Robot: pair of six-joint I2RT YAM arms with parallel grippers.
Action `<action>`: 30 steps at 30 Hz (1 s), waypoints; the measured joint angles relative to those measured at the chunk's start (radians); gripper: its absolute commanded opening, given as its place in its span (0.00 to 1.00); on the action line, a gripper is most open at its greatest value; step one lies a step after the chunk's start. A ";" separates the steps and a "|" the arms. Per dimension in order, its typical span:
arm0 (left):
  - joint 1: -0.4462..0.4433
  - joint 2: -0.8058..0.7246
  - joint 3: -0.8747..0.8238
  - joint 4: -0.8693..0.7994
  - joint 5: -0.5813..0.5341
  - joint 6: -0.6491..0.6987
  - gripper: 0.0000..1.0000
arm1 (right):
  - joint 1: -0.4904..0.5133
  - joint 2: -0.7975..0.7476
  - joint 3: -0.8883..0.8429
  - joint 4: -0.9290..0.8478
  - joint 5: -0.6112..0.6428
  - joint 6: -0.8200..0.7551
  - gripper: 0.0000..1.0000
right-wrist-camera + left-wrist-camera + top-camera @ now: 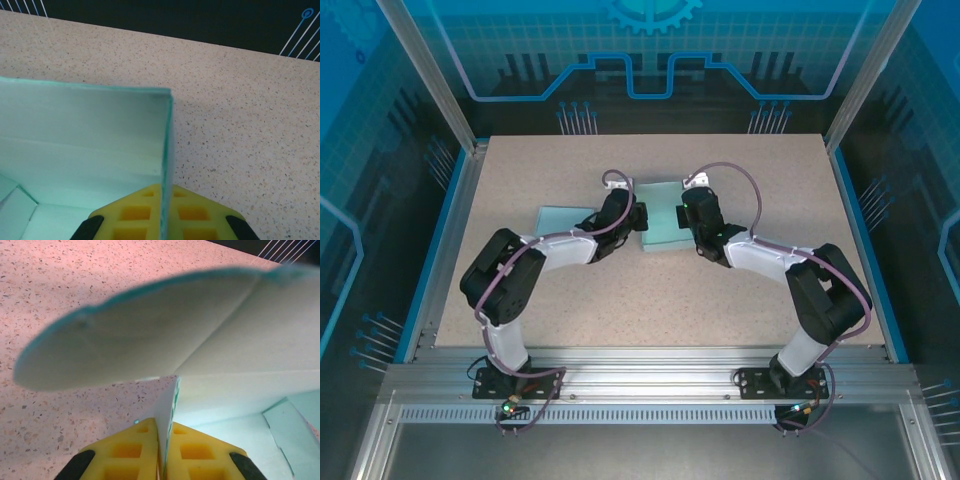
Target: Fold the paper box
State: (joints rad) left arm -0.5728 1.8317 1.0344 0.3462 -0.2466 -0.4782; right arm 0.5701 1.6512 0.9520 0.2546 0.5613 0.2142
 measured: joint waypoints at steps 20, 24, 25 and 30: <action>-0.094 -0.037 -0.095 0.088 -0.044 -0.055 0.14 | 0.001 -0.039 -0.158 0.178 0.049 -0.001 0.00; -0.112 -0.037 -0.113 0.111 -0.056 -0.064 0.14 | 0.001 -0.056 -0.185 0.193 0.055 0.004 0.00; -0.115 -0.037 -0.120 0.122 -0.056 -0.067 0.14 | 0.001 -0.059 -0.192 0.196 0.055 0.006 0.00; -0.124 -0.011 -0.145 0.190 -0.059 -0.090 0.14 | 0.002 -0.066 -0.220 0.221 0.053 0.016 0.00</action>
State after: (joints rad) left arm -0.6968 1.8202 0.8898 0.5362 -0.3058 -0.5686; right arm 0.5724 1.5856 0.7319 0.4755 0.6144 0.2298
